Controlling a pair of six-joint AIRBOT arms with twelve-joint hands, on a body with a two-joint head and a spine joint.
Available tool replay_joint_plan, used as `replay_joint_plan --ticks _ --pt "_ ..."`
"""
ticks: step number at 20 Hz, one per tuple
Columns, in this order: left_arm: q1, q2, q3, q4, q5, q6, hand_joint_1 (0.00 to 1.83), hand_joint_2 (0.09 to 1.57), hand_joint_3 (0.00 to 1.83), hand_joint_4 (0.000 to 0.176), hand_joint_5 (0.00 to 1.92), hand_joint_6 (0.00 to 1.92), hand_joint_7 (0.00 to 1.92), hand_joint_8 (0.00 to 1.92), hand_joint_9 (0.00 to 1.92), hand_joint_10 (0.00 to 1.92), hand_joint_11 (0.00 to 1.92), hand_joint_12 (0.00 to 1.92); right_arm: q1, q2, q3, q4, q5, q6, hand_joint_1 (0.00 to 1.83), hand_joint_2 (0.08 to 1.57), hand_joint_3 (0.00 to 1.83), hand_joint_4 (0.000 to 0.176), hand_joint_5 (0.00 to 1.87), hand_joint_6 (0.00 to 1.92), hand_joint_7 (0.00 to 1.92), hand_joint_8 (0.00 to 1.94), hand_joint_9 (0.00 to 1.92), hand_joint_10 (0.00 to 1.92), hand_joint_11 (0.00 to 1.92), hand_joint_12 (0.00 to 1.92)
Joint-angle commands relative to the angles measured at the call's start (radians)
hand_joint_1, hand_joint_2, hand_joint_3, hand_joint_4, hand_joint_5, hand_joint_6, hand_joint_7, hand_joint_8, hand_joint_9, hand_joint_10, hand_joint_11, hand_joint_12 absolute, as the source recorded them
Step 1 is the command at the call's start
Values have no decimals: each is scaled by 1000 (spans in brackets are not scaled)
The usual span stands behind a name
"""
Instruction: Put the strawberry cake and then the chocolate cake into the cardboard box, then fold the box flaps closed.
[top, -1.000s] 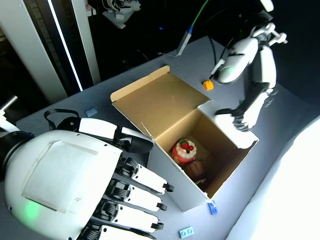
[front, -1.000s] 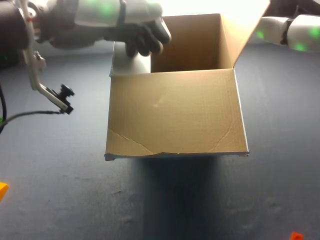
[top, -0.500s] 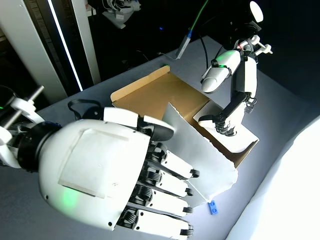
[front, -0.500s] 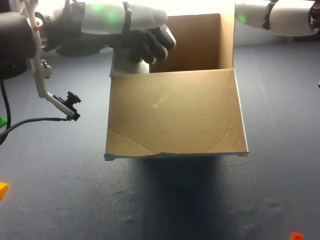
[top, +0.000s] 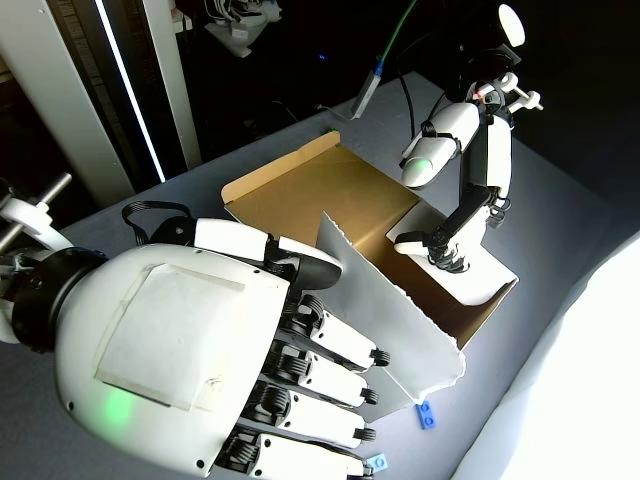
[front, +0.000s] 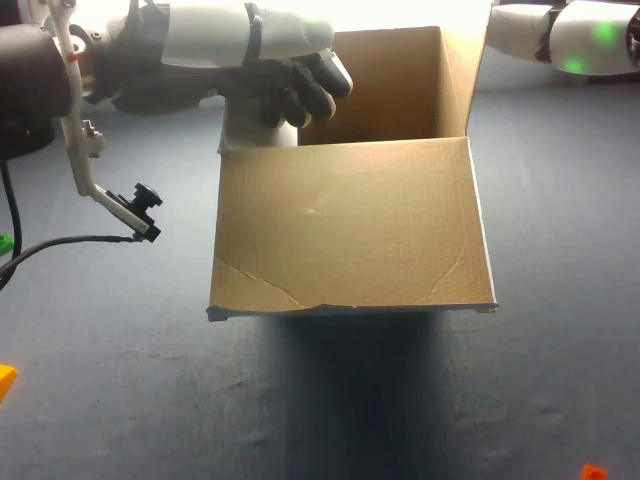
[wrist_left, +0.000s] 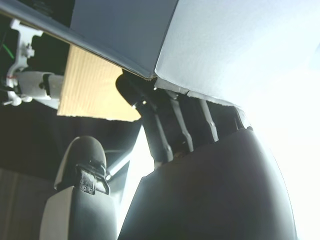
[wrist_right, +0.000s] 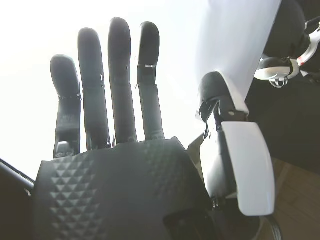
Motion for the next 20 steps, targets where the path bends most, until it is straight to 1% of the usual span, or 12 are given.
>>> replay_joint_plan --ticks 1,2,3,7,9,10,12,13,14,17,18,20 --pt "-17 4 9 -53 -37 -8 289 1240 0 0 696 704 757 813 583 1256 334 1786 14 17 -2 -1 120 2 135 1289 0 0 667 1024 743 1032 553 1325 282 1819" --pt "-27 5 13 -58 -37 -8 286 1242 0 0 693 694 771 790 602 1220 350 1760 14 18 -3 -1 120 2 161 1280 0 0 662 1030 739 1046 551 1354 294 1803" --pt "-38 5 18 -63 -37 -8 267 1247 1 0 692 705 767 823 587 1271 342 1788 13 18 -4 -1 120 2 173 1278 0 0 665 997 745 1051 556 1363 285 1837" --pt "-89 11 39 -66 -28 -25 251 1253 0 0 681 759 774 881 598 1306 348 1814 11 17 -6 -1 121 2 100 1293 4 0 669 991 722 1075 533 1339 258 1835" --pt "-112 20 47 -66 -12 -31 235 1256 0 0 683 767 790 871 614 1282 355 1805 0 13 -7 0 135 2 98 1294 2 0 676 970 733 1047 542 1317 251 1824" --pt "-120 27 50 -65 -1 -37 206 1267 1 0 697 765 782 908 594 1303 343 1794 -8 8 -7 0 134 2 86 1293 0 0 704 913 765 974 564 1269 248 1810" --pt "-132 41 53 9 6 -89 185 1275 1 0 652 873 744 997 580 1314 323 1795 -8 -2 -6 0 118 1 87 1292 0 0 722 866 783 945 571 1257 235 1816" --pt "-134 48 53 69 6 -126 208 1272 0 0 644 902 746 971 594 1282 331 1780 -4 -10 -4 0 109 -2 85 1292 0 0 721 860 781 939 571 1252 230 1813" --pt "-134 55 52 106 6 -155 211 1272 0 0 637 902 748 966 598 1275 335 1778 0 -18 -3 0 109 -3 77 1295 0 0 708 881 771 948 563 1255 224 1815" --pt "-137 88 50 269 6 -264 210 1269 1 0 630 887 754 932 615 1245 342 1769 31 -51 6 -1 91 -8 75 1291 0 0 709 899 776 961 575 1263 250 1812" --pt "-140 99 51 323 6 -303 221 1265 0 0 671 835 783 900 627 1240 353 1763 44 -60 6 -2 83 -10 73 1302 2 0 698 904 769 959 565 1273 236 1825" --pt "-142 114 54 370 6 -340 209 1272 2 0 680 789 780 885 616 1245 352 1771 56 -72 7 -4 68 -17 94 1299 0 0 685 939 749 1027 549 1311 233 1844"
